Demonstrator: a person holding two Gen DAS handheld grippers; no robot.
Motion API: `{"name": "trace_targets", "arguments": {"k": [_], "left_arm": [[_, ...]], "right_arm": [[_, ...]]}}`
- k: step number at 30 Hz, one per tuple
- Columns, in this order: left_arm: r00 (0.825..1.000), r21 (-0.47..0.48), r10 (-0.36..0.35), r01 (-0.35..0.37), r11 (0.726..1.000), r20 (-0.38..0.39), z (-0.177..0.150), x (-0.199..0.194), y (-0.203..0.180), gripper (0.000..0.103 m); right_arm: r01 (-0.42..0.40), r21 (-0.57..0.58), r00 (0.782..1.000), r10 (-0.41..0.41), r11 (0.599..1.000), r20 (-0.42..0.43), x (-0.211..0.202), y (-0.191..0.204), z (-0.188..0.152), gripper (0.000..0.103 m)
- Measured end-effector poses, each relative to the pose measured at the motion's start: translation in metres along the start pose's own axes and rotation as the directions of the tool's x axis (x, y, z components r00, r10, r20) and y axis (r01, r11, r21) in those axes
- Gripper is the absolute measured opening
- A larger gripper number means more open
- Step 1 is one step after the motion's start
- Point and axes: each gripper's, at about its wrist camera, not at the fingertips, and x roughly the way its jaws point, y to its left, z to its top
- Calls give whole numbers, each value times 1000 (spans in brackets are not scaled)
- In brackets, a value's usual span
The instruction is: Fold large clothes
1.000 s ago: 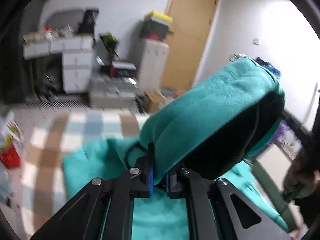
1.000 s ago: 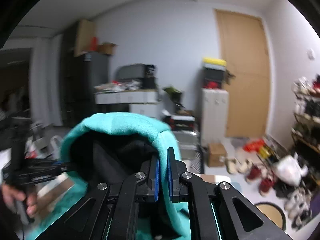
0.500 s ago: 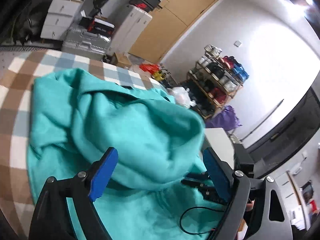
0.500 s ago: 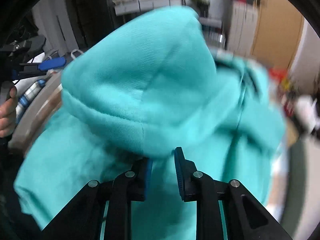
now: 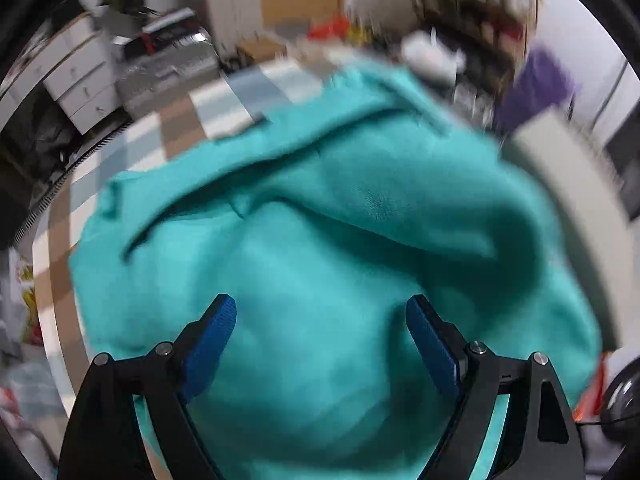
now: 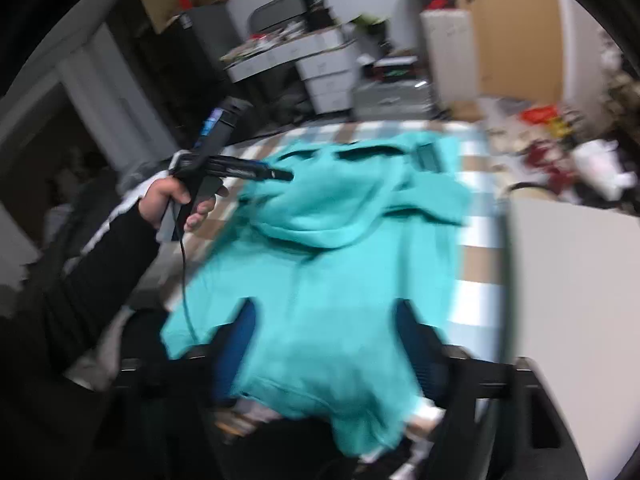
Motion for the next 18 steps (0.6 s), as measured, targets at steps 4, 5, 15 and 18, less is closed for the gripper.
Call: {"name": "trace_targets", "arguments": {"k": [4,5,15,18], "left_arm": [[994,42,51,-47,998,-100,-3,44,-12,84],[995,51,74,-71,996,-71,-5,46,-14,83],[995,-124,33,-21,992,99,-28,-12,35,4],[977,-189,-2,44,981,212,-45,-48,51,4]], "right_arm": [[152,5,982,-151,988,113,1,0,-22,89],[147,10,981,-147,989,128,8,0,-23,89],[65,35,958,-72,997,276,87,25,27,92],[16,76,971,-34,997,237,122,29,48,92]]}}
